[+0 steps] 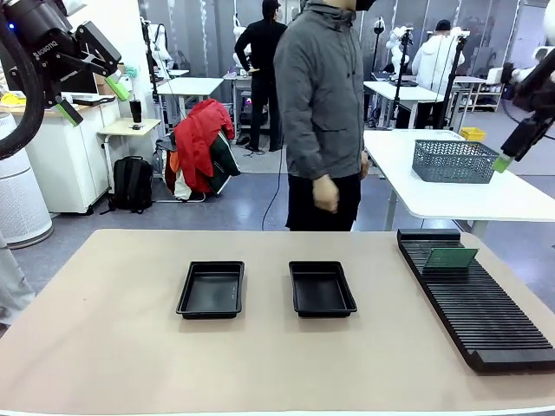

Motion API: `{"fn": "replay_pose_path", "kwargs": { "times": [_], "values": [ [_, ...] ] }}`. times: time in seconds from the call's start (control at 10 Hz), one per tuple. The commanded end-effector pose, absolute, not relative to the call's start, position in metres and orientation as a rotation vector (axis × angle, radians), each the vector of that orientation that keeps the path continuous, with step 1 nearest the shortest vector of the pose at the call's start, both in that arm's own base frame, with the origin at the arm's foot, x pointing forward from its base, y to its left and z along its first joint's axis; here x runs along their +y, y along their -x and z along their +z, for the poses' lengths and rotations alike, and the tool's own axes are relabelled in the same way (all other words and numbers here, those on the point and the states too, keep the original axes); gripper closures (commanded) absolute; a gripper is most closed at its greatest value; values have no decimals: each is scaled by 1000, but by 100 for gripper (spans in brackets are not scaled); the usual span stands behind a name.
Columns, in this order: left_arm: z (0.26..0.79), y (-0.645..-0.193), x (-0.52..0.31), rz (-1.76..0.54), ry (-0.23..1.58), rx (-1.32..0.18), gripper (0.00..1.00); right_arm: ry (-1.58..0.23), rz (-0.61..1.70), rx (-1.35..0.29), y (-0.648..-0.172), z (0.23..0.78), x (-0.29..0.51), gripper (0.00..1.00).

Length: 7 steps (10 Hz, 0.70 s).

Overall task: Inspect and transfer BCBs to ESD trays.
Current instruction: Pick up the Blank PCB from the PCB Rack and place it in the left ESD tray.

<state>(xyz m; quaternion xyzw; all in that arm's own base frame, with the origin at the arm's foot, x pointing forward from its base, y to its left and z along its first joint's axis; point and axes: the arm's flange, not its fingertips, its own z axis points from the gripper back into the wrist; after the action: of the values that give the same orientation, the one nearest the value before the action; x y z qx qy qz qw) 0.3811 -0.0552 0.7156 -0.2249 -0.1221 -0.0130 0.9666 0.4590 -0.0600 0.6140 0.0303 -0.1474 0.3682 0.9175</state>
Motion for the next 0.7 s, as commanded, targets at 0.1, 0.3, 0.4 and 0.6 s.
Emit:
{"fn": "replay_pose_path", "kwargs": {
  "times": [0.1,0.3,0.4,0.6],
  "values": [
    [716,-381,-55,-29,454,-252,0,71,1000,-295,-475,585,-60,0],
    [716,-381,-55,-29,454,-252,0,133,1154,-239,-485,562,-61,0],
    [716,-381,-55,-29,454,-252,0,136,1216,-223,-490,551,-65,0],
    [716,-381,-55,-29,454,-252,0,134,1340,-217,-501,530,-70,0]
  ]
}}
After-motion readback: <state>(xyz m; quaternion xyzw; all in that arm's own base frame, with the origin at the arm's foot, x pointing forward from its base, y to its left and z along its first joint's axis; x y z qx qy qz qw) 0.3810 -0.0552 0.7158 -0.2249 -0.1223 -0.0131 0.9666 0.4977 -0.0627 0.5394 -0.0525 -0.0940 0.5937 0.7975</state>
